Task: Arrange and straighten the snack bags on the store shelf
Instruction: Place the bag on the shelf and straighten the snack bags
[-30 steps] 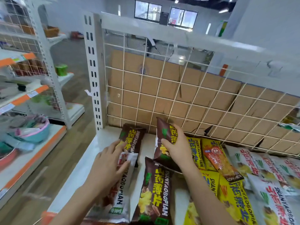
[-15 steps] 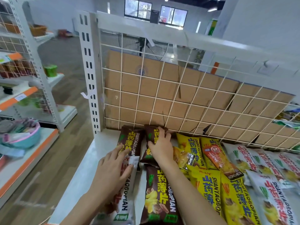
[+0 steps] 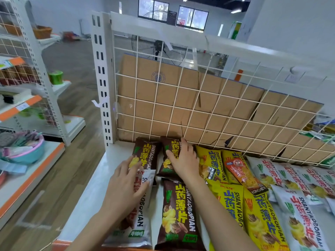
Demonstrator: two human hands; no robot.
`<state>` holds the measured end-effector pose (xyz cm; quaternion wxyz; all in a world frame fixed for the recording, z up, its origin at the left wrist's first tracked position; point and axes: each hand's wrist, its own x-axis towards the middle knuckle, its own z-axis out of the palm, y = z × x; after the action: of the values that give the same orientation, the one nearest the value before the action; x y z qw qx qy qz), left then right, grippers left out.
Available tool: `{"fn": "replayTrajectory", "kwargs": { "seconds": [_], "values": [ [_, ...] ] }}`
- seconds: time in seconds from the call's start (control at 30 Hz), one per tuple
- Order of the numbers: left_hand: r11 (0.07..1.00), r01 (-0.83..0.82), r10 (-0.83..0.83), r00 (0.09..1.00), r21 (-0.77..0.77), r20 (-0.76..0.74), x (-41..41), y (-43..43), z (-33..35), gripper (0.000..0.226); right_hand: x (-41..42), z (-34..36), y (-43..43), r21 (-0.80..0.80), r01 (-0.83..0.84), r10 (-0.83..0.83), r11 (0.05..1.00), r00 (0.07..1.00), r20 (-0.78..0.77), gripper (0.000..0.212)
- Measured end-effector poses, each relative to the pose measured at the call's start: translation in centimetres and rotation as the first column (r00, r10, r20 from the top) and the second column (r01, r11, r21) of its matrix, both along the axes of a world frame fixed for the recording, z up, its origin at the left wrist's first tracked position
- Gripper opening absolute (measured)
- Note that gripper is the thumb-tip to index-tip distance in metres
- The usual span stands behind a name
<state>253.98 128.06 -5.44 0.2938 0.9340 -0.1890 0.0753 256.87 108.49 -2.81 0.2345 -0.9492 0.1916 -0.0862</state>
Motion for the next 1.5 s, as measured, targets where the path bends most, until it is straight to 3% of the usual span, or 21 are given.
{"fn": "replayTrajectory", "kwargs": {
  "seconds": [0.13, 0.27, 0.43, 0.6, 0.7, 1.0, 1.5],
  "values": [
    [0.995, -0.069, 0.062, 0.993, -0.07, -0.1, -1.2, 0.0, 0.5, 0.093, -1.9, 0.9, -0.7, -0.093, -0.044, 0.051, 0.995, 0.996, 0.068, 0.065],
    [0.996, -0.091, 0.086, 0.979, -0.014, -0.187, -2.2, 0.0, 0.4, 0.105, -4.3, 1.0, -1.3, -0.144, -0.099, 0.11, 0.985, 0.991, 0.071, 0.061],
    [0.991, -0.087, 0.109, 0.966, 0.1, -0.233, -3.7, 0.0, 0.2, 0.103, -7.2, 0.4, -1.5, -0.272, -0.163, 0.196, 0.949, 0.976, 0.098, 0.06],
    [0.981, -0.104, 0.137, 0.968, 0.163, -0.209, -4.3, -0.3, 1.1, 0.083, -9.3, 0.1, -1.9, -0.301, -0.167, 0.199, 0.939, 0.977, 0.081, 0.061],
    [0.991, -0.12, 0.13, 0.963, 0.057, -0.236, -4.4, 0.0, 0.8, 0.077, -10.1, -0.1, -2.1, -0.288, -0.164, 0.201, 0.944, 0.974, 0.107, 0.071],
    [0.967, -0.149, 0.112, 0.977, -0.206, -0.183, -4.4, 0.8, 1.1, 0.068, -12.4, 0.3, -3.2, -0.257, -0.105, 0.149, 0.961, 0.976, 0.159, 0.066],
    [0.91, -0.016, -0.008, 0.998, -0.415, -0.055, -4.2, -3.1, 5.7, 0.052, -16.5, 1.3, -8.6, -0.247, 0.019, 0.013, 0.969, 0.992, 0.127, 0.072]
  ]
}}
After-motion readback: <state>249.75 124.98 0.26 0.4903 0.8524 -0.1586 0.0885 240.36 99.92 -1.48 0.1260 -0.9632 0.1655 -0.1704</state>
